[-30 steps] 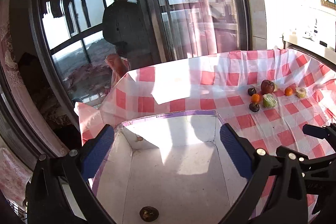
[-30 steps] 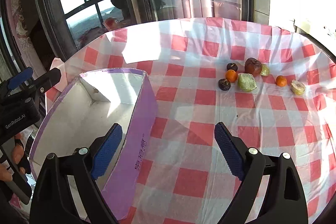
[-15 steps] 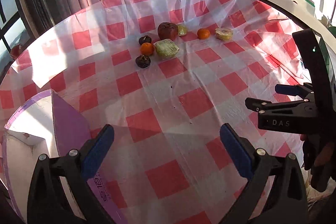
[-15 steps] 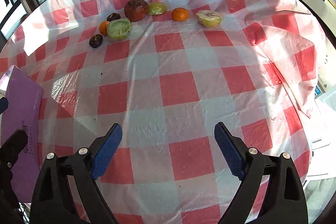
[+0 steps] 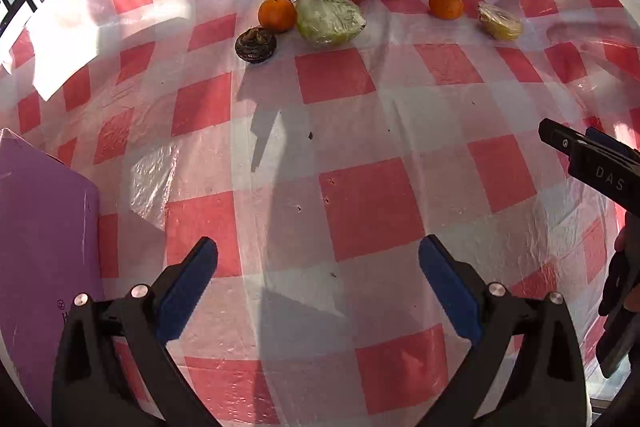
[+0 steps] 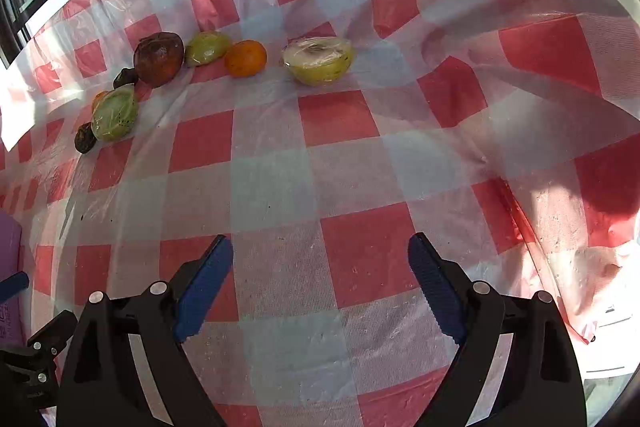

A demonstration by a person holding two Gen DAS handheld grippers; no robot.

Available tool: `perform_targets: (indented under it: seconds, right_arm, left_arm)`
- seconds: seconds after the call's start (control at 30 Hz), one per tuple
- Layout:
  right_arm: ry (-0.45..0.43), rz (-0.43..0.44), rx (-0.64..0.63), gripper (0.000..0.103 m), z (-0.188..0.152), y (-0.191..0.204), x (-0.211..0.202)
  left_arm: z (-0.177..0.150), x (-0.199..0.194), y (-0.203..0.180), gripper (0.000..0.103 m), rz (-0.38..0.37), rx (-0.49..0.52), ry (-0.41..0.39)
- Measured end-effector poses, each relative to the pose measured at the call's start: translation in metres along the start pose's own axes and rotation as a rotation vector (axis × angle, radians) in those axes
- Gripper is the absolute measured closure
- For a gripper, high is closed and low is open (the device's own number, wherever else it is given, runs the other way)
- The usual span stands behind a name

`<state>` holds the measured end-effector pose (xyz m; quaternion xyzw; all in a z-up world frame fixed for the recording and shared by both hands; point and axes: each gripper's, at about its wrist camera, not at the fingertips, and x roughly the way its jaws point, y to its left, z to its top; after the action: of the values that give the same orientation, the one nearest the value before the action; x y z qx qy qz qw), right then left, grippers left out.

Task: Organize fruits
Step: 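Withdraw both tools from the box back toward the fruits, then grasp the wrapped pear half with the right tool while the left grasps the cabbage half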

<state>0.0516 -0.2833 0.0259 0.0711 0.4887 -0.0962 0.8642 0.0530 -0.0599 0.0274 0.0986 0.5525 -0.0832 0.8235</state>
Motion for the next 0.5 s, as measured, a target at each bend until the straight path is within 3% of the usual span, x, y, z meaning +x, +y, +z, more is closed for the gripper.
perform_targets:
  seconds: [0.3, 0.5]
  right_arm:
    - [-0.055, 0.007, -0.014, 0.017, 0.065, -0.009, 0.056]
    - [-0.063, 0.031, -0.055, 0.018, 0.092, -0.007, 0.086]
  left_arm:
    - [0.056, 0.039, -0.009, 0.002, 0.092, -0.022, -0.034]
    - [0.08, 0.053, -0.005, 0.007, 0.092, -0.065, -0.053]
